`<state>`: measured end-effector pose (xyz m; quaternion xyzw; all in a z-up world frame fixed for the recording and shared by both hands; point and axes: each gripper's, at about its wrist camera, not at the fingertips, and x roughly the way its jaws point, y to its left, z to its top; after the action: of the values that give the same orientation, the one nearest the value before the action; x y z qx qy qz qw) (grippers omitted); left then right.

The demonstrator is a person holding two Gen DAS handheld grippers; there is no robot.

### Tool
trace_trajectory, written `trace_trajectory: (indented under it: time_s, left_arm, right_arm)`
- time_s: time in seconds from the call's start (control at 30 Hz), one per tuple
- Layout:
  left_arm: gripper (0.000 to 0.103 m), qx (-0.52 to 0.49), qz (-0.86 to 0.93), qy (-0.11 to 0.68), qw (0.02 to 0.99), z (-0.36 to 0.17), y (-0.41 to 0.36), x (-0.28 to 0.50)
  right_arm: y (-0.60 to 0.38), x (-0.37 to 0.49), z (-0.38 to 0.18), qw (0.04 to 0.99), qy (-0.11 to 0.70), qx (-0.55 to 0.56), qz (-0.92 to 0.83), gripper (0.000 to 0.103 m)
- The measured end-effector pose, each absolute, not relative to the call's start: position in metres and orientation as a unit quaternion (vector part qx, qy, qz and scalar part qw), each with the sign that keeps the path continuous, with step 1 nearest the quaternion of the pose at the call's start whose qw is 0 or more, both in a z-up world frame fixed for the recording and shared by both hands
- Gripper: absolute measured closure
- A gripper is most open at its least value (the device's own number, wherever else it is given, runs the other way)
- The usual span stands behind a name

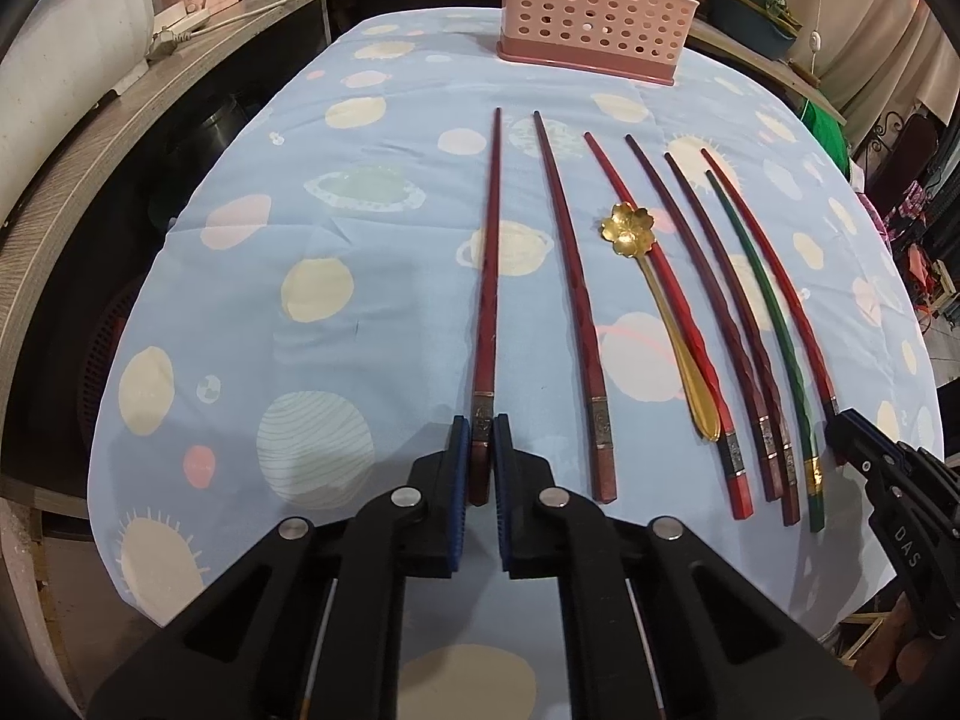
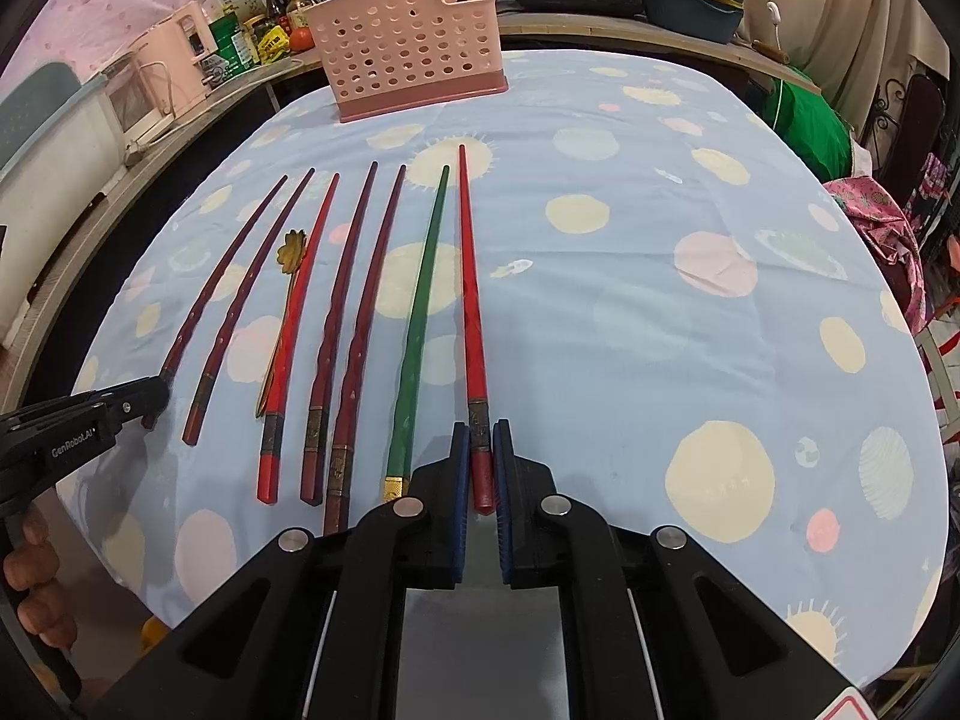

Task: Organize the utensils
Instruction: 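Grasp a dark-red chopstick with the left tool while the right tool grasps a red chopstick, then lift the dark-red chopstick with the left tool while the right tool carries the red chopstick to the basket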

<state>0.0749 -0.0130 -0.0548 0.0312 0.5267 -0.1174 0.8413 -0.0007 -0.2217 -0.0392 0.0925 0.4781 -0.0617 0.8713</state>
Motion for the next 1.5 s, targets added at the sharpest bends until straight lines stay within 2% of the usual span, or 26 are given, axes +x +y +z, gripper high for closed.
trace_trajectory:
  time_s: [0.3, 0.93, 1.0, 1.07, 1.4, 1.47, 1.5]
  left_arm:
    - [0.096, 0.022, -0.122, 0.509, 0.852, -0.029, -0.015, 0.076]
    - [0.096, -0.018, -0.136, 0.437, 0.889, 0.062, -0.009, 0.099]
    - [0.096, -0.020, -0.136, 0.429, 0.893, 0.073, -0.009, 0.104]
    - [0.096, -0.023, -0.137, 0.423, 0.896, 0.080, -0.008, 0.108]
    - [0.096, -0.036, -0.138, 0.396, 0.907, 0.110, -0.010, 0.129]
    - [0.096, -0.037, -0.137, 0.392, 0.909, 0.112, -0.008, 0.131]
    - [0.096, -0.038, -0.138, 0.392, 0.909, 0.112, -0.008, 0.130]
  right_arm:
    - [-0.225, -0.001, -0.014, 0.881, 0.458, 0.098, -0.059, 0.096]
    - [-0.262, 0.023, 0.086, 0.919, 0.367, 0.130, -0.069, 0.097]
    - [-0.266, 0.027, 0.093, 0.921, 0.359, 0.131, -0.072, 0.097]
    - [-0.270, 0.031, 0.100, 0.924, 0.352, 0.133, -0.074, 0.102]
    - [-0.286, 0.052, 0.114, 0.928, 0.336, 0.143, -0.078, 0.102]
    - [-0.287, 0.049, 0.105, 0.924, 0.346, 0.142, -0.078, 0.098]
    - [-0.287, 0.048, 0.098, 0.921, 0.355, 0.140, -0.077, 0.091]
